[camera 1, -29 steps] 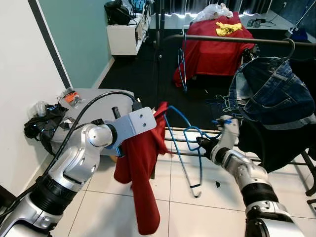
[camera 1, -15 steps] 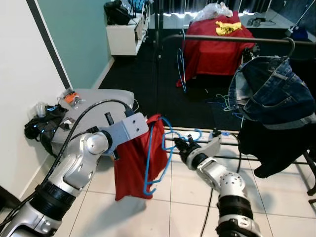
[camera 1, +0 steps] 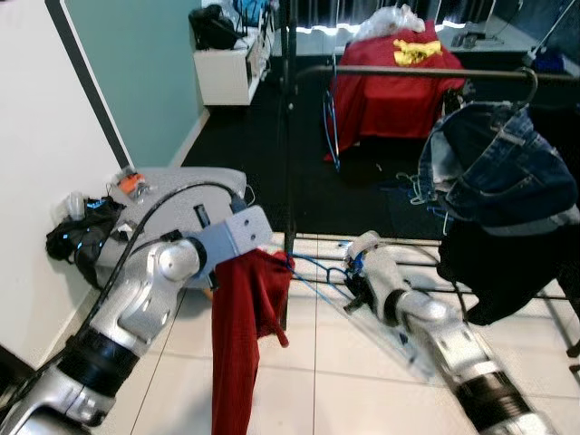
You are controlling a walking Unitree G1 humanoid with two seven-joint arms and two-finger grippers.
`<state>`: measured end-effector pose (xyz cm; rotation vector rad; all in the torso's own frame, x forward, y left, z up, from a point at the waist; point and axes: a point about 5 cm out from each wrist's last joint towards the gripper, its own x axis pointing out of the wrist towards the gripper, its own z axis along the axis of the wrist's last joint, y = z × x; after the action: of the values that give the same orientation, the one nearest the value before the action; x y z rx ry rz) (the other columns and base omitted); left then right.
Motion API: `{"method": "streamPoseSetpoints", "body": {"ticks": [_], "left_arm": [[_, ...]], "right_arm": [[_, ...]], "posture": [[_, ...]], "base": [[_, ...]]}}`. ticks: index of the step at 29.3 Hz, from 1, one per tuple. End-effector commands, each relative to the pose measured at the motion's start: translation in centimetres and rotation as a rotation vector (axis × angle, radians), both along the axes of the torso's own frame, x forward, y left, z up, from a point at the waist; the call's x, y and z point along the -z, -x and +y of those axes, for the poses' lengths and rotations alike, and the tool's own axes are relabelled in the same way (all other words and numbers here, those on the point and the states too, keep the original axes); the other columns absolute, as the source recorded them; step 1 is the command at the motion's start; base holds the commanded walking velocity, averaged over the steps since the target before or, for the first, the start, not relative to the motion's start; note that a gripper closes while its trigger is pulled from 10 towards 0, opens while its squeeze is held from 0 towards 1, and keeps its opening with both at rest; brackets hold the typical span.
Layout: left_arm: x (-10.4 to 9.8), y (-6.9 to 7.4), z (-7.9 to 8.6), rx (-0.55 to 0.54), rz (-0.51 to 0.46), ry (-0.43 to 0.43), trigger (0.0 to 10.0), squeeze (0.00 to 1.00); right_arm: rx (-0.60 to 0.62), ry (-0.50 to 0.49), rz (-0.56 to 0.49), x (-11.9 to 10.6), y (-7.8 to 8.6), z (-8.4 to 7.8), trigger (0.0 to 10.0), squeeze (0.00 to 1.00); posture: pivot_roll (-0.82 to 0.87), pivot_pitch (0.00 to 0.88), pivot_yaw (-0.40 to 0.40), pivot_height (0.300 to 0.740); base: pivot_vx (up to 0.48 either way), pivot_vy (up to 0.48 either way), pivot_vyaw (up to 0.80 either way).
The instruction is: Hang hanger
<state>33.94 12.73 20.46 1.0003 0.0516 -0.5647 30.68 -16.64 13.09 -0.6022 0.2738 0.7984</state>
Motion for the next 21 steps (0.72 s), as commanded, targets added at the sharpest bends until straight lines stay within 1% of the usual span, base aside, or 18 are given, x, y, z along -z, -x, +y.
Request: {"method": "streamPoseSetpoints", "body": {"ticks": [1, 2, 3, 4, 5, 6, 7, 9, 10, 11, 13, 15, 16, 17, 19, 21], "left_arm": [[-0.5, -0.2, 0.4, -0.003, -0.003, 0.003, 10.0, 0.0], [-0.8, -0.3, 0.4, 0.001, 0.002, 0.009, 10.0, 0.0], [-0.9, -0.2, 0.1, 0.029, 0.02, -0.002, 10.0, 0.0], [-0.9, -0.2, 0.1, 0.029, 0.02, -0.002, 10.0, 0.0], [-0.9, 0.0, -0.2, 0.054, 0.035, -0.011, 10.0, 0.0], [-0.9, 0.1, -0.4, 0.076, 0.054, -0.021, 10.0, 0.0], [-0.9, 0.1, -0.4, 0.076, 0.054, -0.021, 10.0, 0.0], [-0.7, 0.3, -0.8, 0.107, 0.086, -0.036, 10.0, 0.0], [-0.7, 0.3, -0.8, 0.107, 0.086, -0.036, 10.0, 0.0], [-0.6, 0.4, -1.0, 0.119, 0.103, -0.045, 10.0, 0.0], [-0.3, 0.5, -1.1, 0.131, 0.127, -0.065, 10.0, 0.0], [-0.3, 0.5, -1.1, 0.131, 0.127, -0.065, 10.0, 0.0], [0.3, 0.6, -0.9, 0.131, 0.153, -0.089, 10.0, 0.0], [0.3, 0.6, -0.9, 0.131, 0.153, -0.089, 10.0, 0.0], [1.6, 1.0, -0.6, 0.134, 0.204, -0.129, 10.0, 0.0], [2.5, 1.3, -0.4, 0.124, 0.24, -0.144, 10.0, 0.0]], "right_arm": [[-0.14, -0.016, -0.01, -0.9, 0.7, 1.4, 10.0, 0.0], [-0.176, -0.011, 0.025, -1.2, 1.2, 1.1, 10.0, 0.0], [-0.244, 0.021, 0.095, -1.3, 2.2, 0.5, 10.0, 0.0], [-0.244, 0.021, 0.095, -1.3, 2.2, 0.5, 10.0, 0.0], [-0.299, 0.054, 0.155, -1.4, 3.1, 0.0, 10.0, 0.0], [-0.343, 0.064, 0.2, -1.7, 3.7, -0.3, 10.0, 0.0], [-0.343, 0.064, 0.2, -1.7, 3.7, -0.3, 10.0, 0.0], [-0.419, 0.053, 0.282, -2.6, 4.7, -0.3, 10.0, 0.0], [-0.419, 0.053, 0.282, -2.6, 4.7, -0.3, 10.0, 0.0], [-0.481, 0.067, 0.333, -3.2, 5.3, -0.3, 10.0, 0.0], [-0.554, 0.133, 0.409, -4.0, 6.0, -1.0, 10.0, 0.0], [-0.554, 0.133, 0.409, -4.0, 6.0, -1.0, 10.0, 0.0], [-0.569, 0.203, 0.459, -4.4, 6.3, -1.9, 10.0, 0.0], [-0.569, 0.203, 0.459, -4.4, 6.3, -1.9, 10.0, 0.0], [-0.567, 0.298, 0.53, -4.8, 6.6, -3.3, 10.0, 0.0], [-0.553, 0.337, 0.581, -4.9, 6.9, -4.0, 10.0, 0.0]], "posture": [[0.0, 0.047, 0.058, 0.74], [0.0, 0.047, 0.057, 0.74], [-0.01, 0.051, 0.052, 0.74], [-0.01, 0.051, 0.052, 0.74], [-0.01, 0.053, 0.052, 0.74], [-0.01, 0.055, 0.052, 0.74], [-0.01, 0.055, 0.052, 0.74], [-0.01, 0.061, 0.053, 0.74], [-0.01, 0.061, 0.053, 0.74], [-0.01, 0.062, 0.053, 0.74], [-0.01, 0.062, 0.05, 0.74], [-0.01, 0.062, 0.05, 0.74], [-0.01, 0.06, 0.05, 0.74], [-0.01, 0.06, 0.05, 0.74], [-0.02, 0.059, 0.05, 0.74], [-0.01, 0.061, 0.049, 0.74]], "base": [[0.0, 0.0, 0.0], [0.0, 0.0, 0.0], [0.0, 0.0, 0.0], [0.0, 0.0, 0.0], [0.0, 0.0, 0.0], [0.0, 0.0, 0.0], [0.0, 0.0, 0.0], [0.0, 0.0, 0.0], [0.0, 0.0, 0.0], [0.0, 0.0, 0.0], [0.0, 0.0, 0.0], [0.0, 0.0, 0.0], [0.0, 0.0, 0.0], [0.0, 0.0, 0.0], [0.0, 0.0, 0.0], [0.0, 0.0, 0.0]]}}
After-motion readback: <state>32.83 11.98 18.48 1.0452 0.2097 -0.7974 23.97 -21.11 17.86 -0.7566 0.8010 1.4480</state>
